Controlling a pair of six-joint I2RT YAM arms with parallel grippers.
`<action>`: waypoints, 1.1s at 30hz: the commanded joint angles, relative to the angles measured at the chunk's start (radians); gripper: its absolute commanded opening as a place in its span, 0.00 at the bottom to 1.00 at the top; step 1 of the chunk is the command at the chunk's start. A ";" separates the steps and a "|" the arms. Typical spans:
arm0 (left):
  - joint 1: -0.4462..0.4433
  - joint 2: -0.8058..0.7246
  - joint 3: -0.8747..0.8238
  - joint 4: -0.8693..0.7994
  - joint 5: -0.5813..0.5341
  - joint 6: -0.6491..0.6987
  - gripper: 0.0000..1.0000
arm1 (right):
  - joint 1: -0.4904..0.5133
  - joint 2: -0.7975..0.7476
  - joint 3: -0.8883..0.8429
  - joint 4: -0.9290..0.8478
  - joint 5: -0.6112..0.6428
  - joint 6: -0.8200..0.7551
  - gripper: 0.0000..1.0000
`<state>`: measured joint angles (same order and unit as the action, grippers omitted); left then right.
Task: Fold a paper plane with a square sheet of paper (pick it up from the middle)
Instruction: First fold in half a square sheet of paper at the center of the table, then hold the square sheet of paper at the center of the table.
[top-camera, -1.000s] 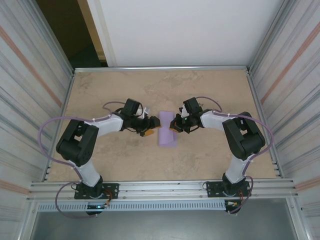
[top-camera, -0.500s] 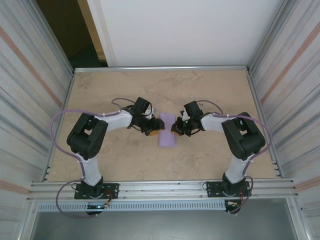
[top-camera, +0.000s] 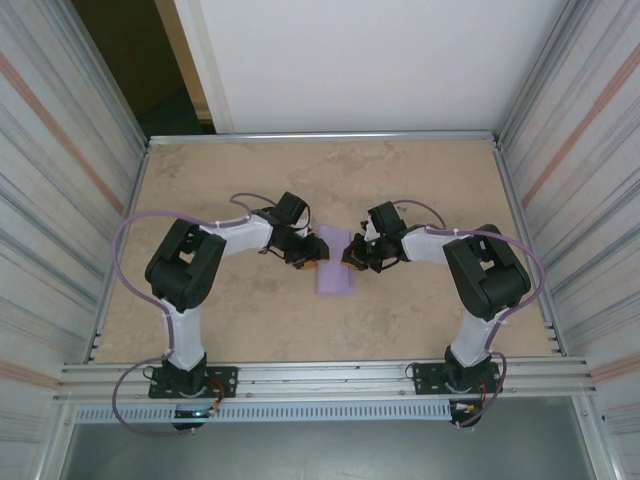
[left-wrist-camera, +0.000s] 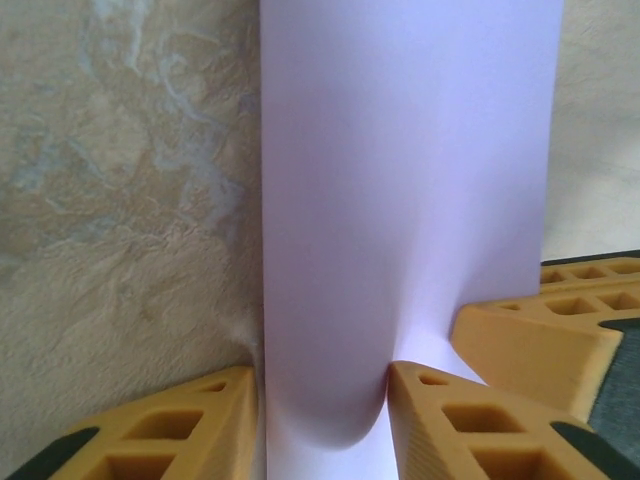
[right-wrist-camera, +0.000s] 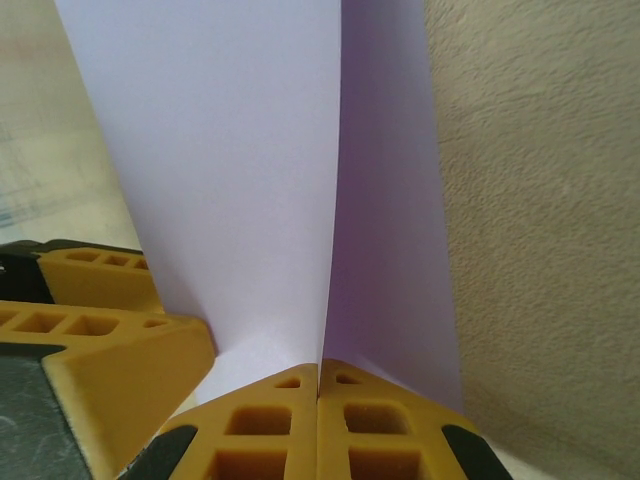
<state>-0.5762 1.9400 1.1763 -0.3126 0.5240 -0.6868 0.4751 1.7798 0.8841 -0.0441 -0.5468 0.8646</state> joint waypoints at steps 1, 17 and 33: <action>-0.010 0.027 0.028 -0.057 -0.039 0.013 0.36 | -0.009 -0.011 0.009 0.000 -0.008 0.016 0.07; -0.012 0.111 0.026 -0.106 -0.130 -0.017 0.28 | -0.088 -0.212 -0.031 -0.146 0.167 -0.068 0.35; -0.076 0.236 0.018 -0.146 -0.215 -0.047 0.32 | -0.111 -0.207 -0.050 -0.093 0.115 -0.073 0.35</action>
<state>-0.5938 2.0132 1.2572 -0.4271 0.4534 -0.7372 0.3714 1.5745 0.8448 -0.1486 -0.4011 0.8246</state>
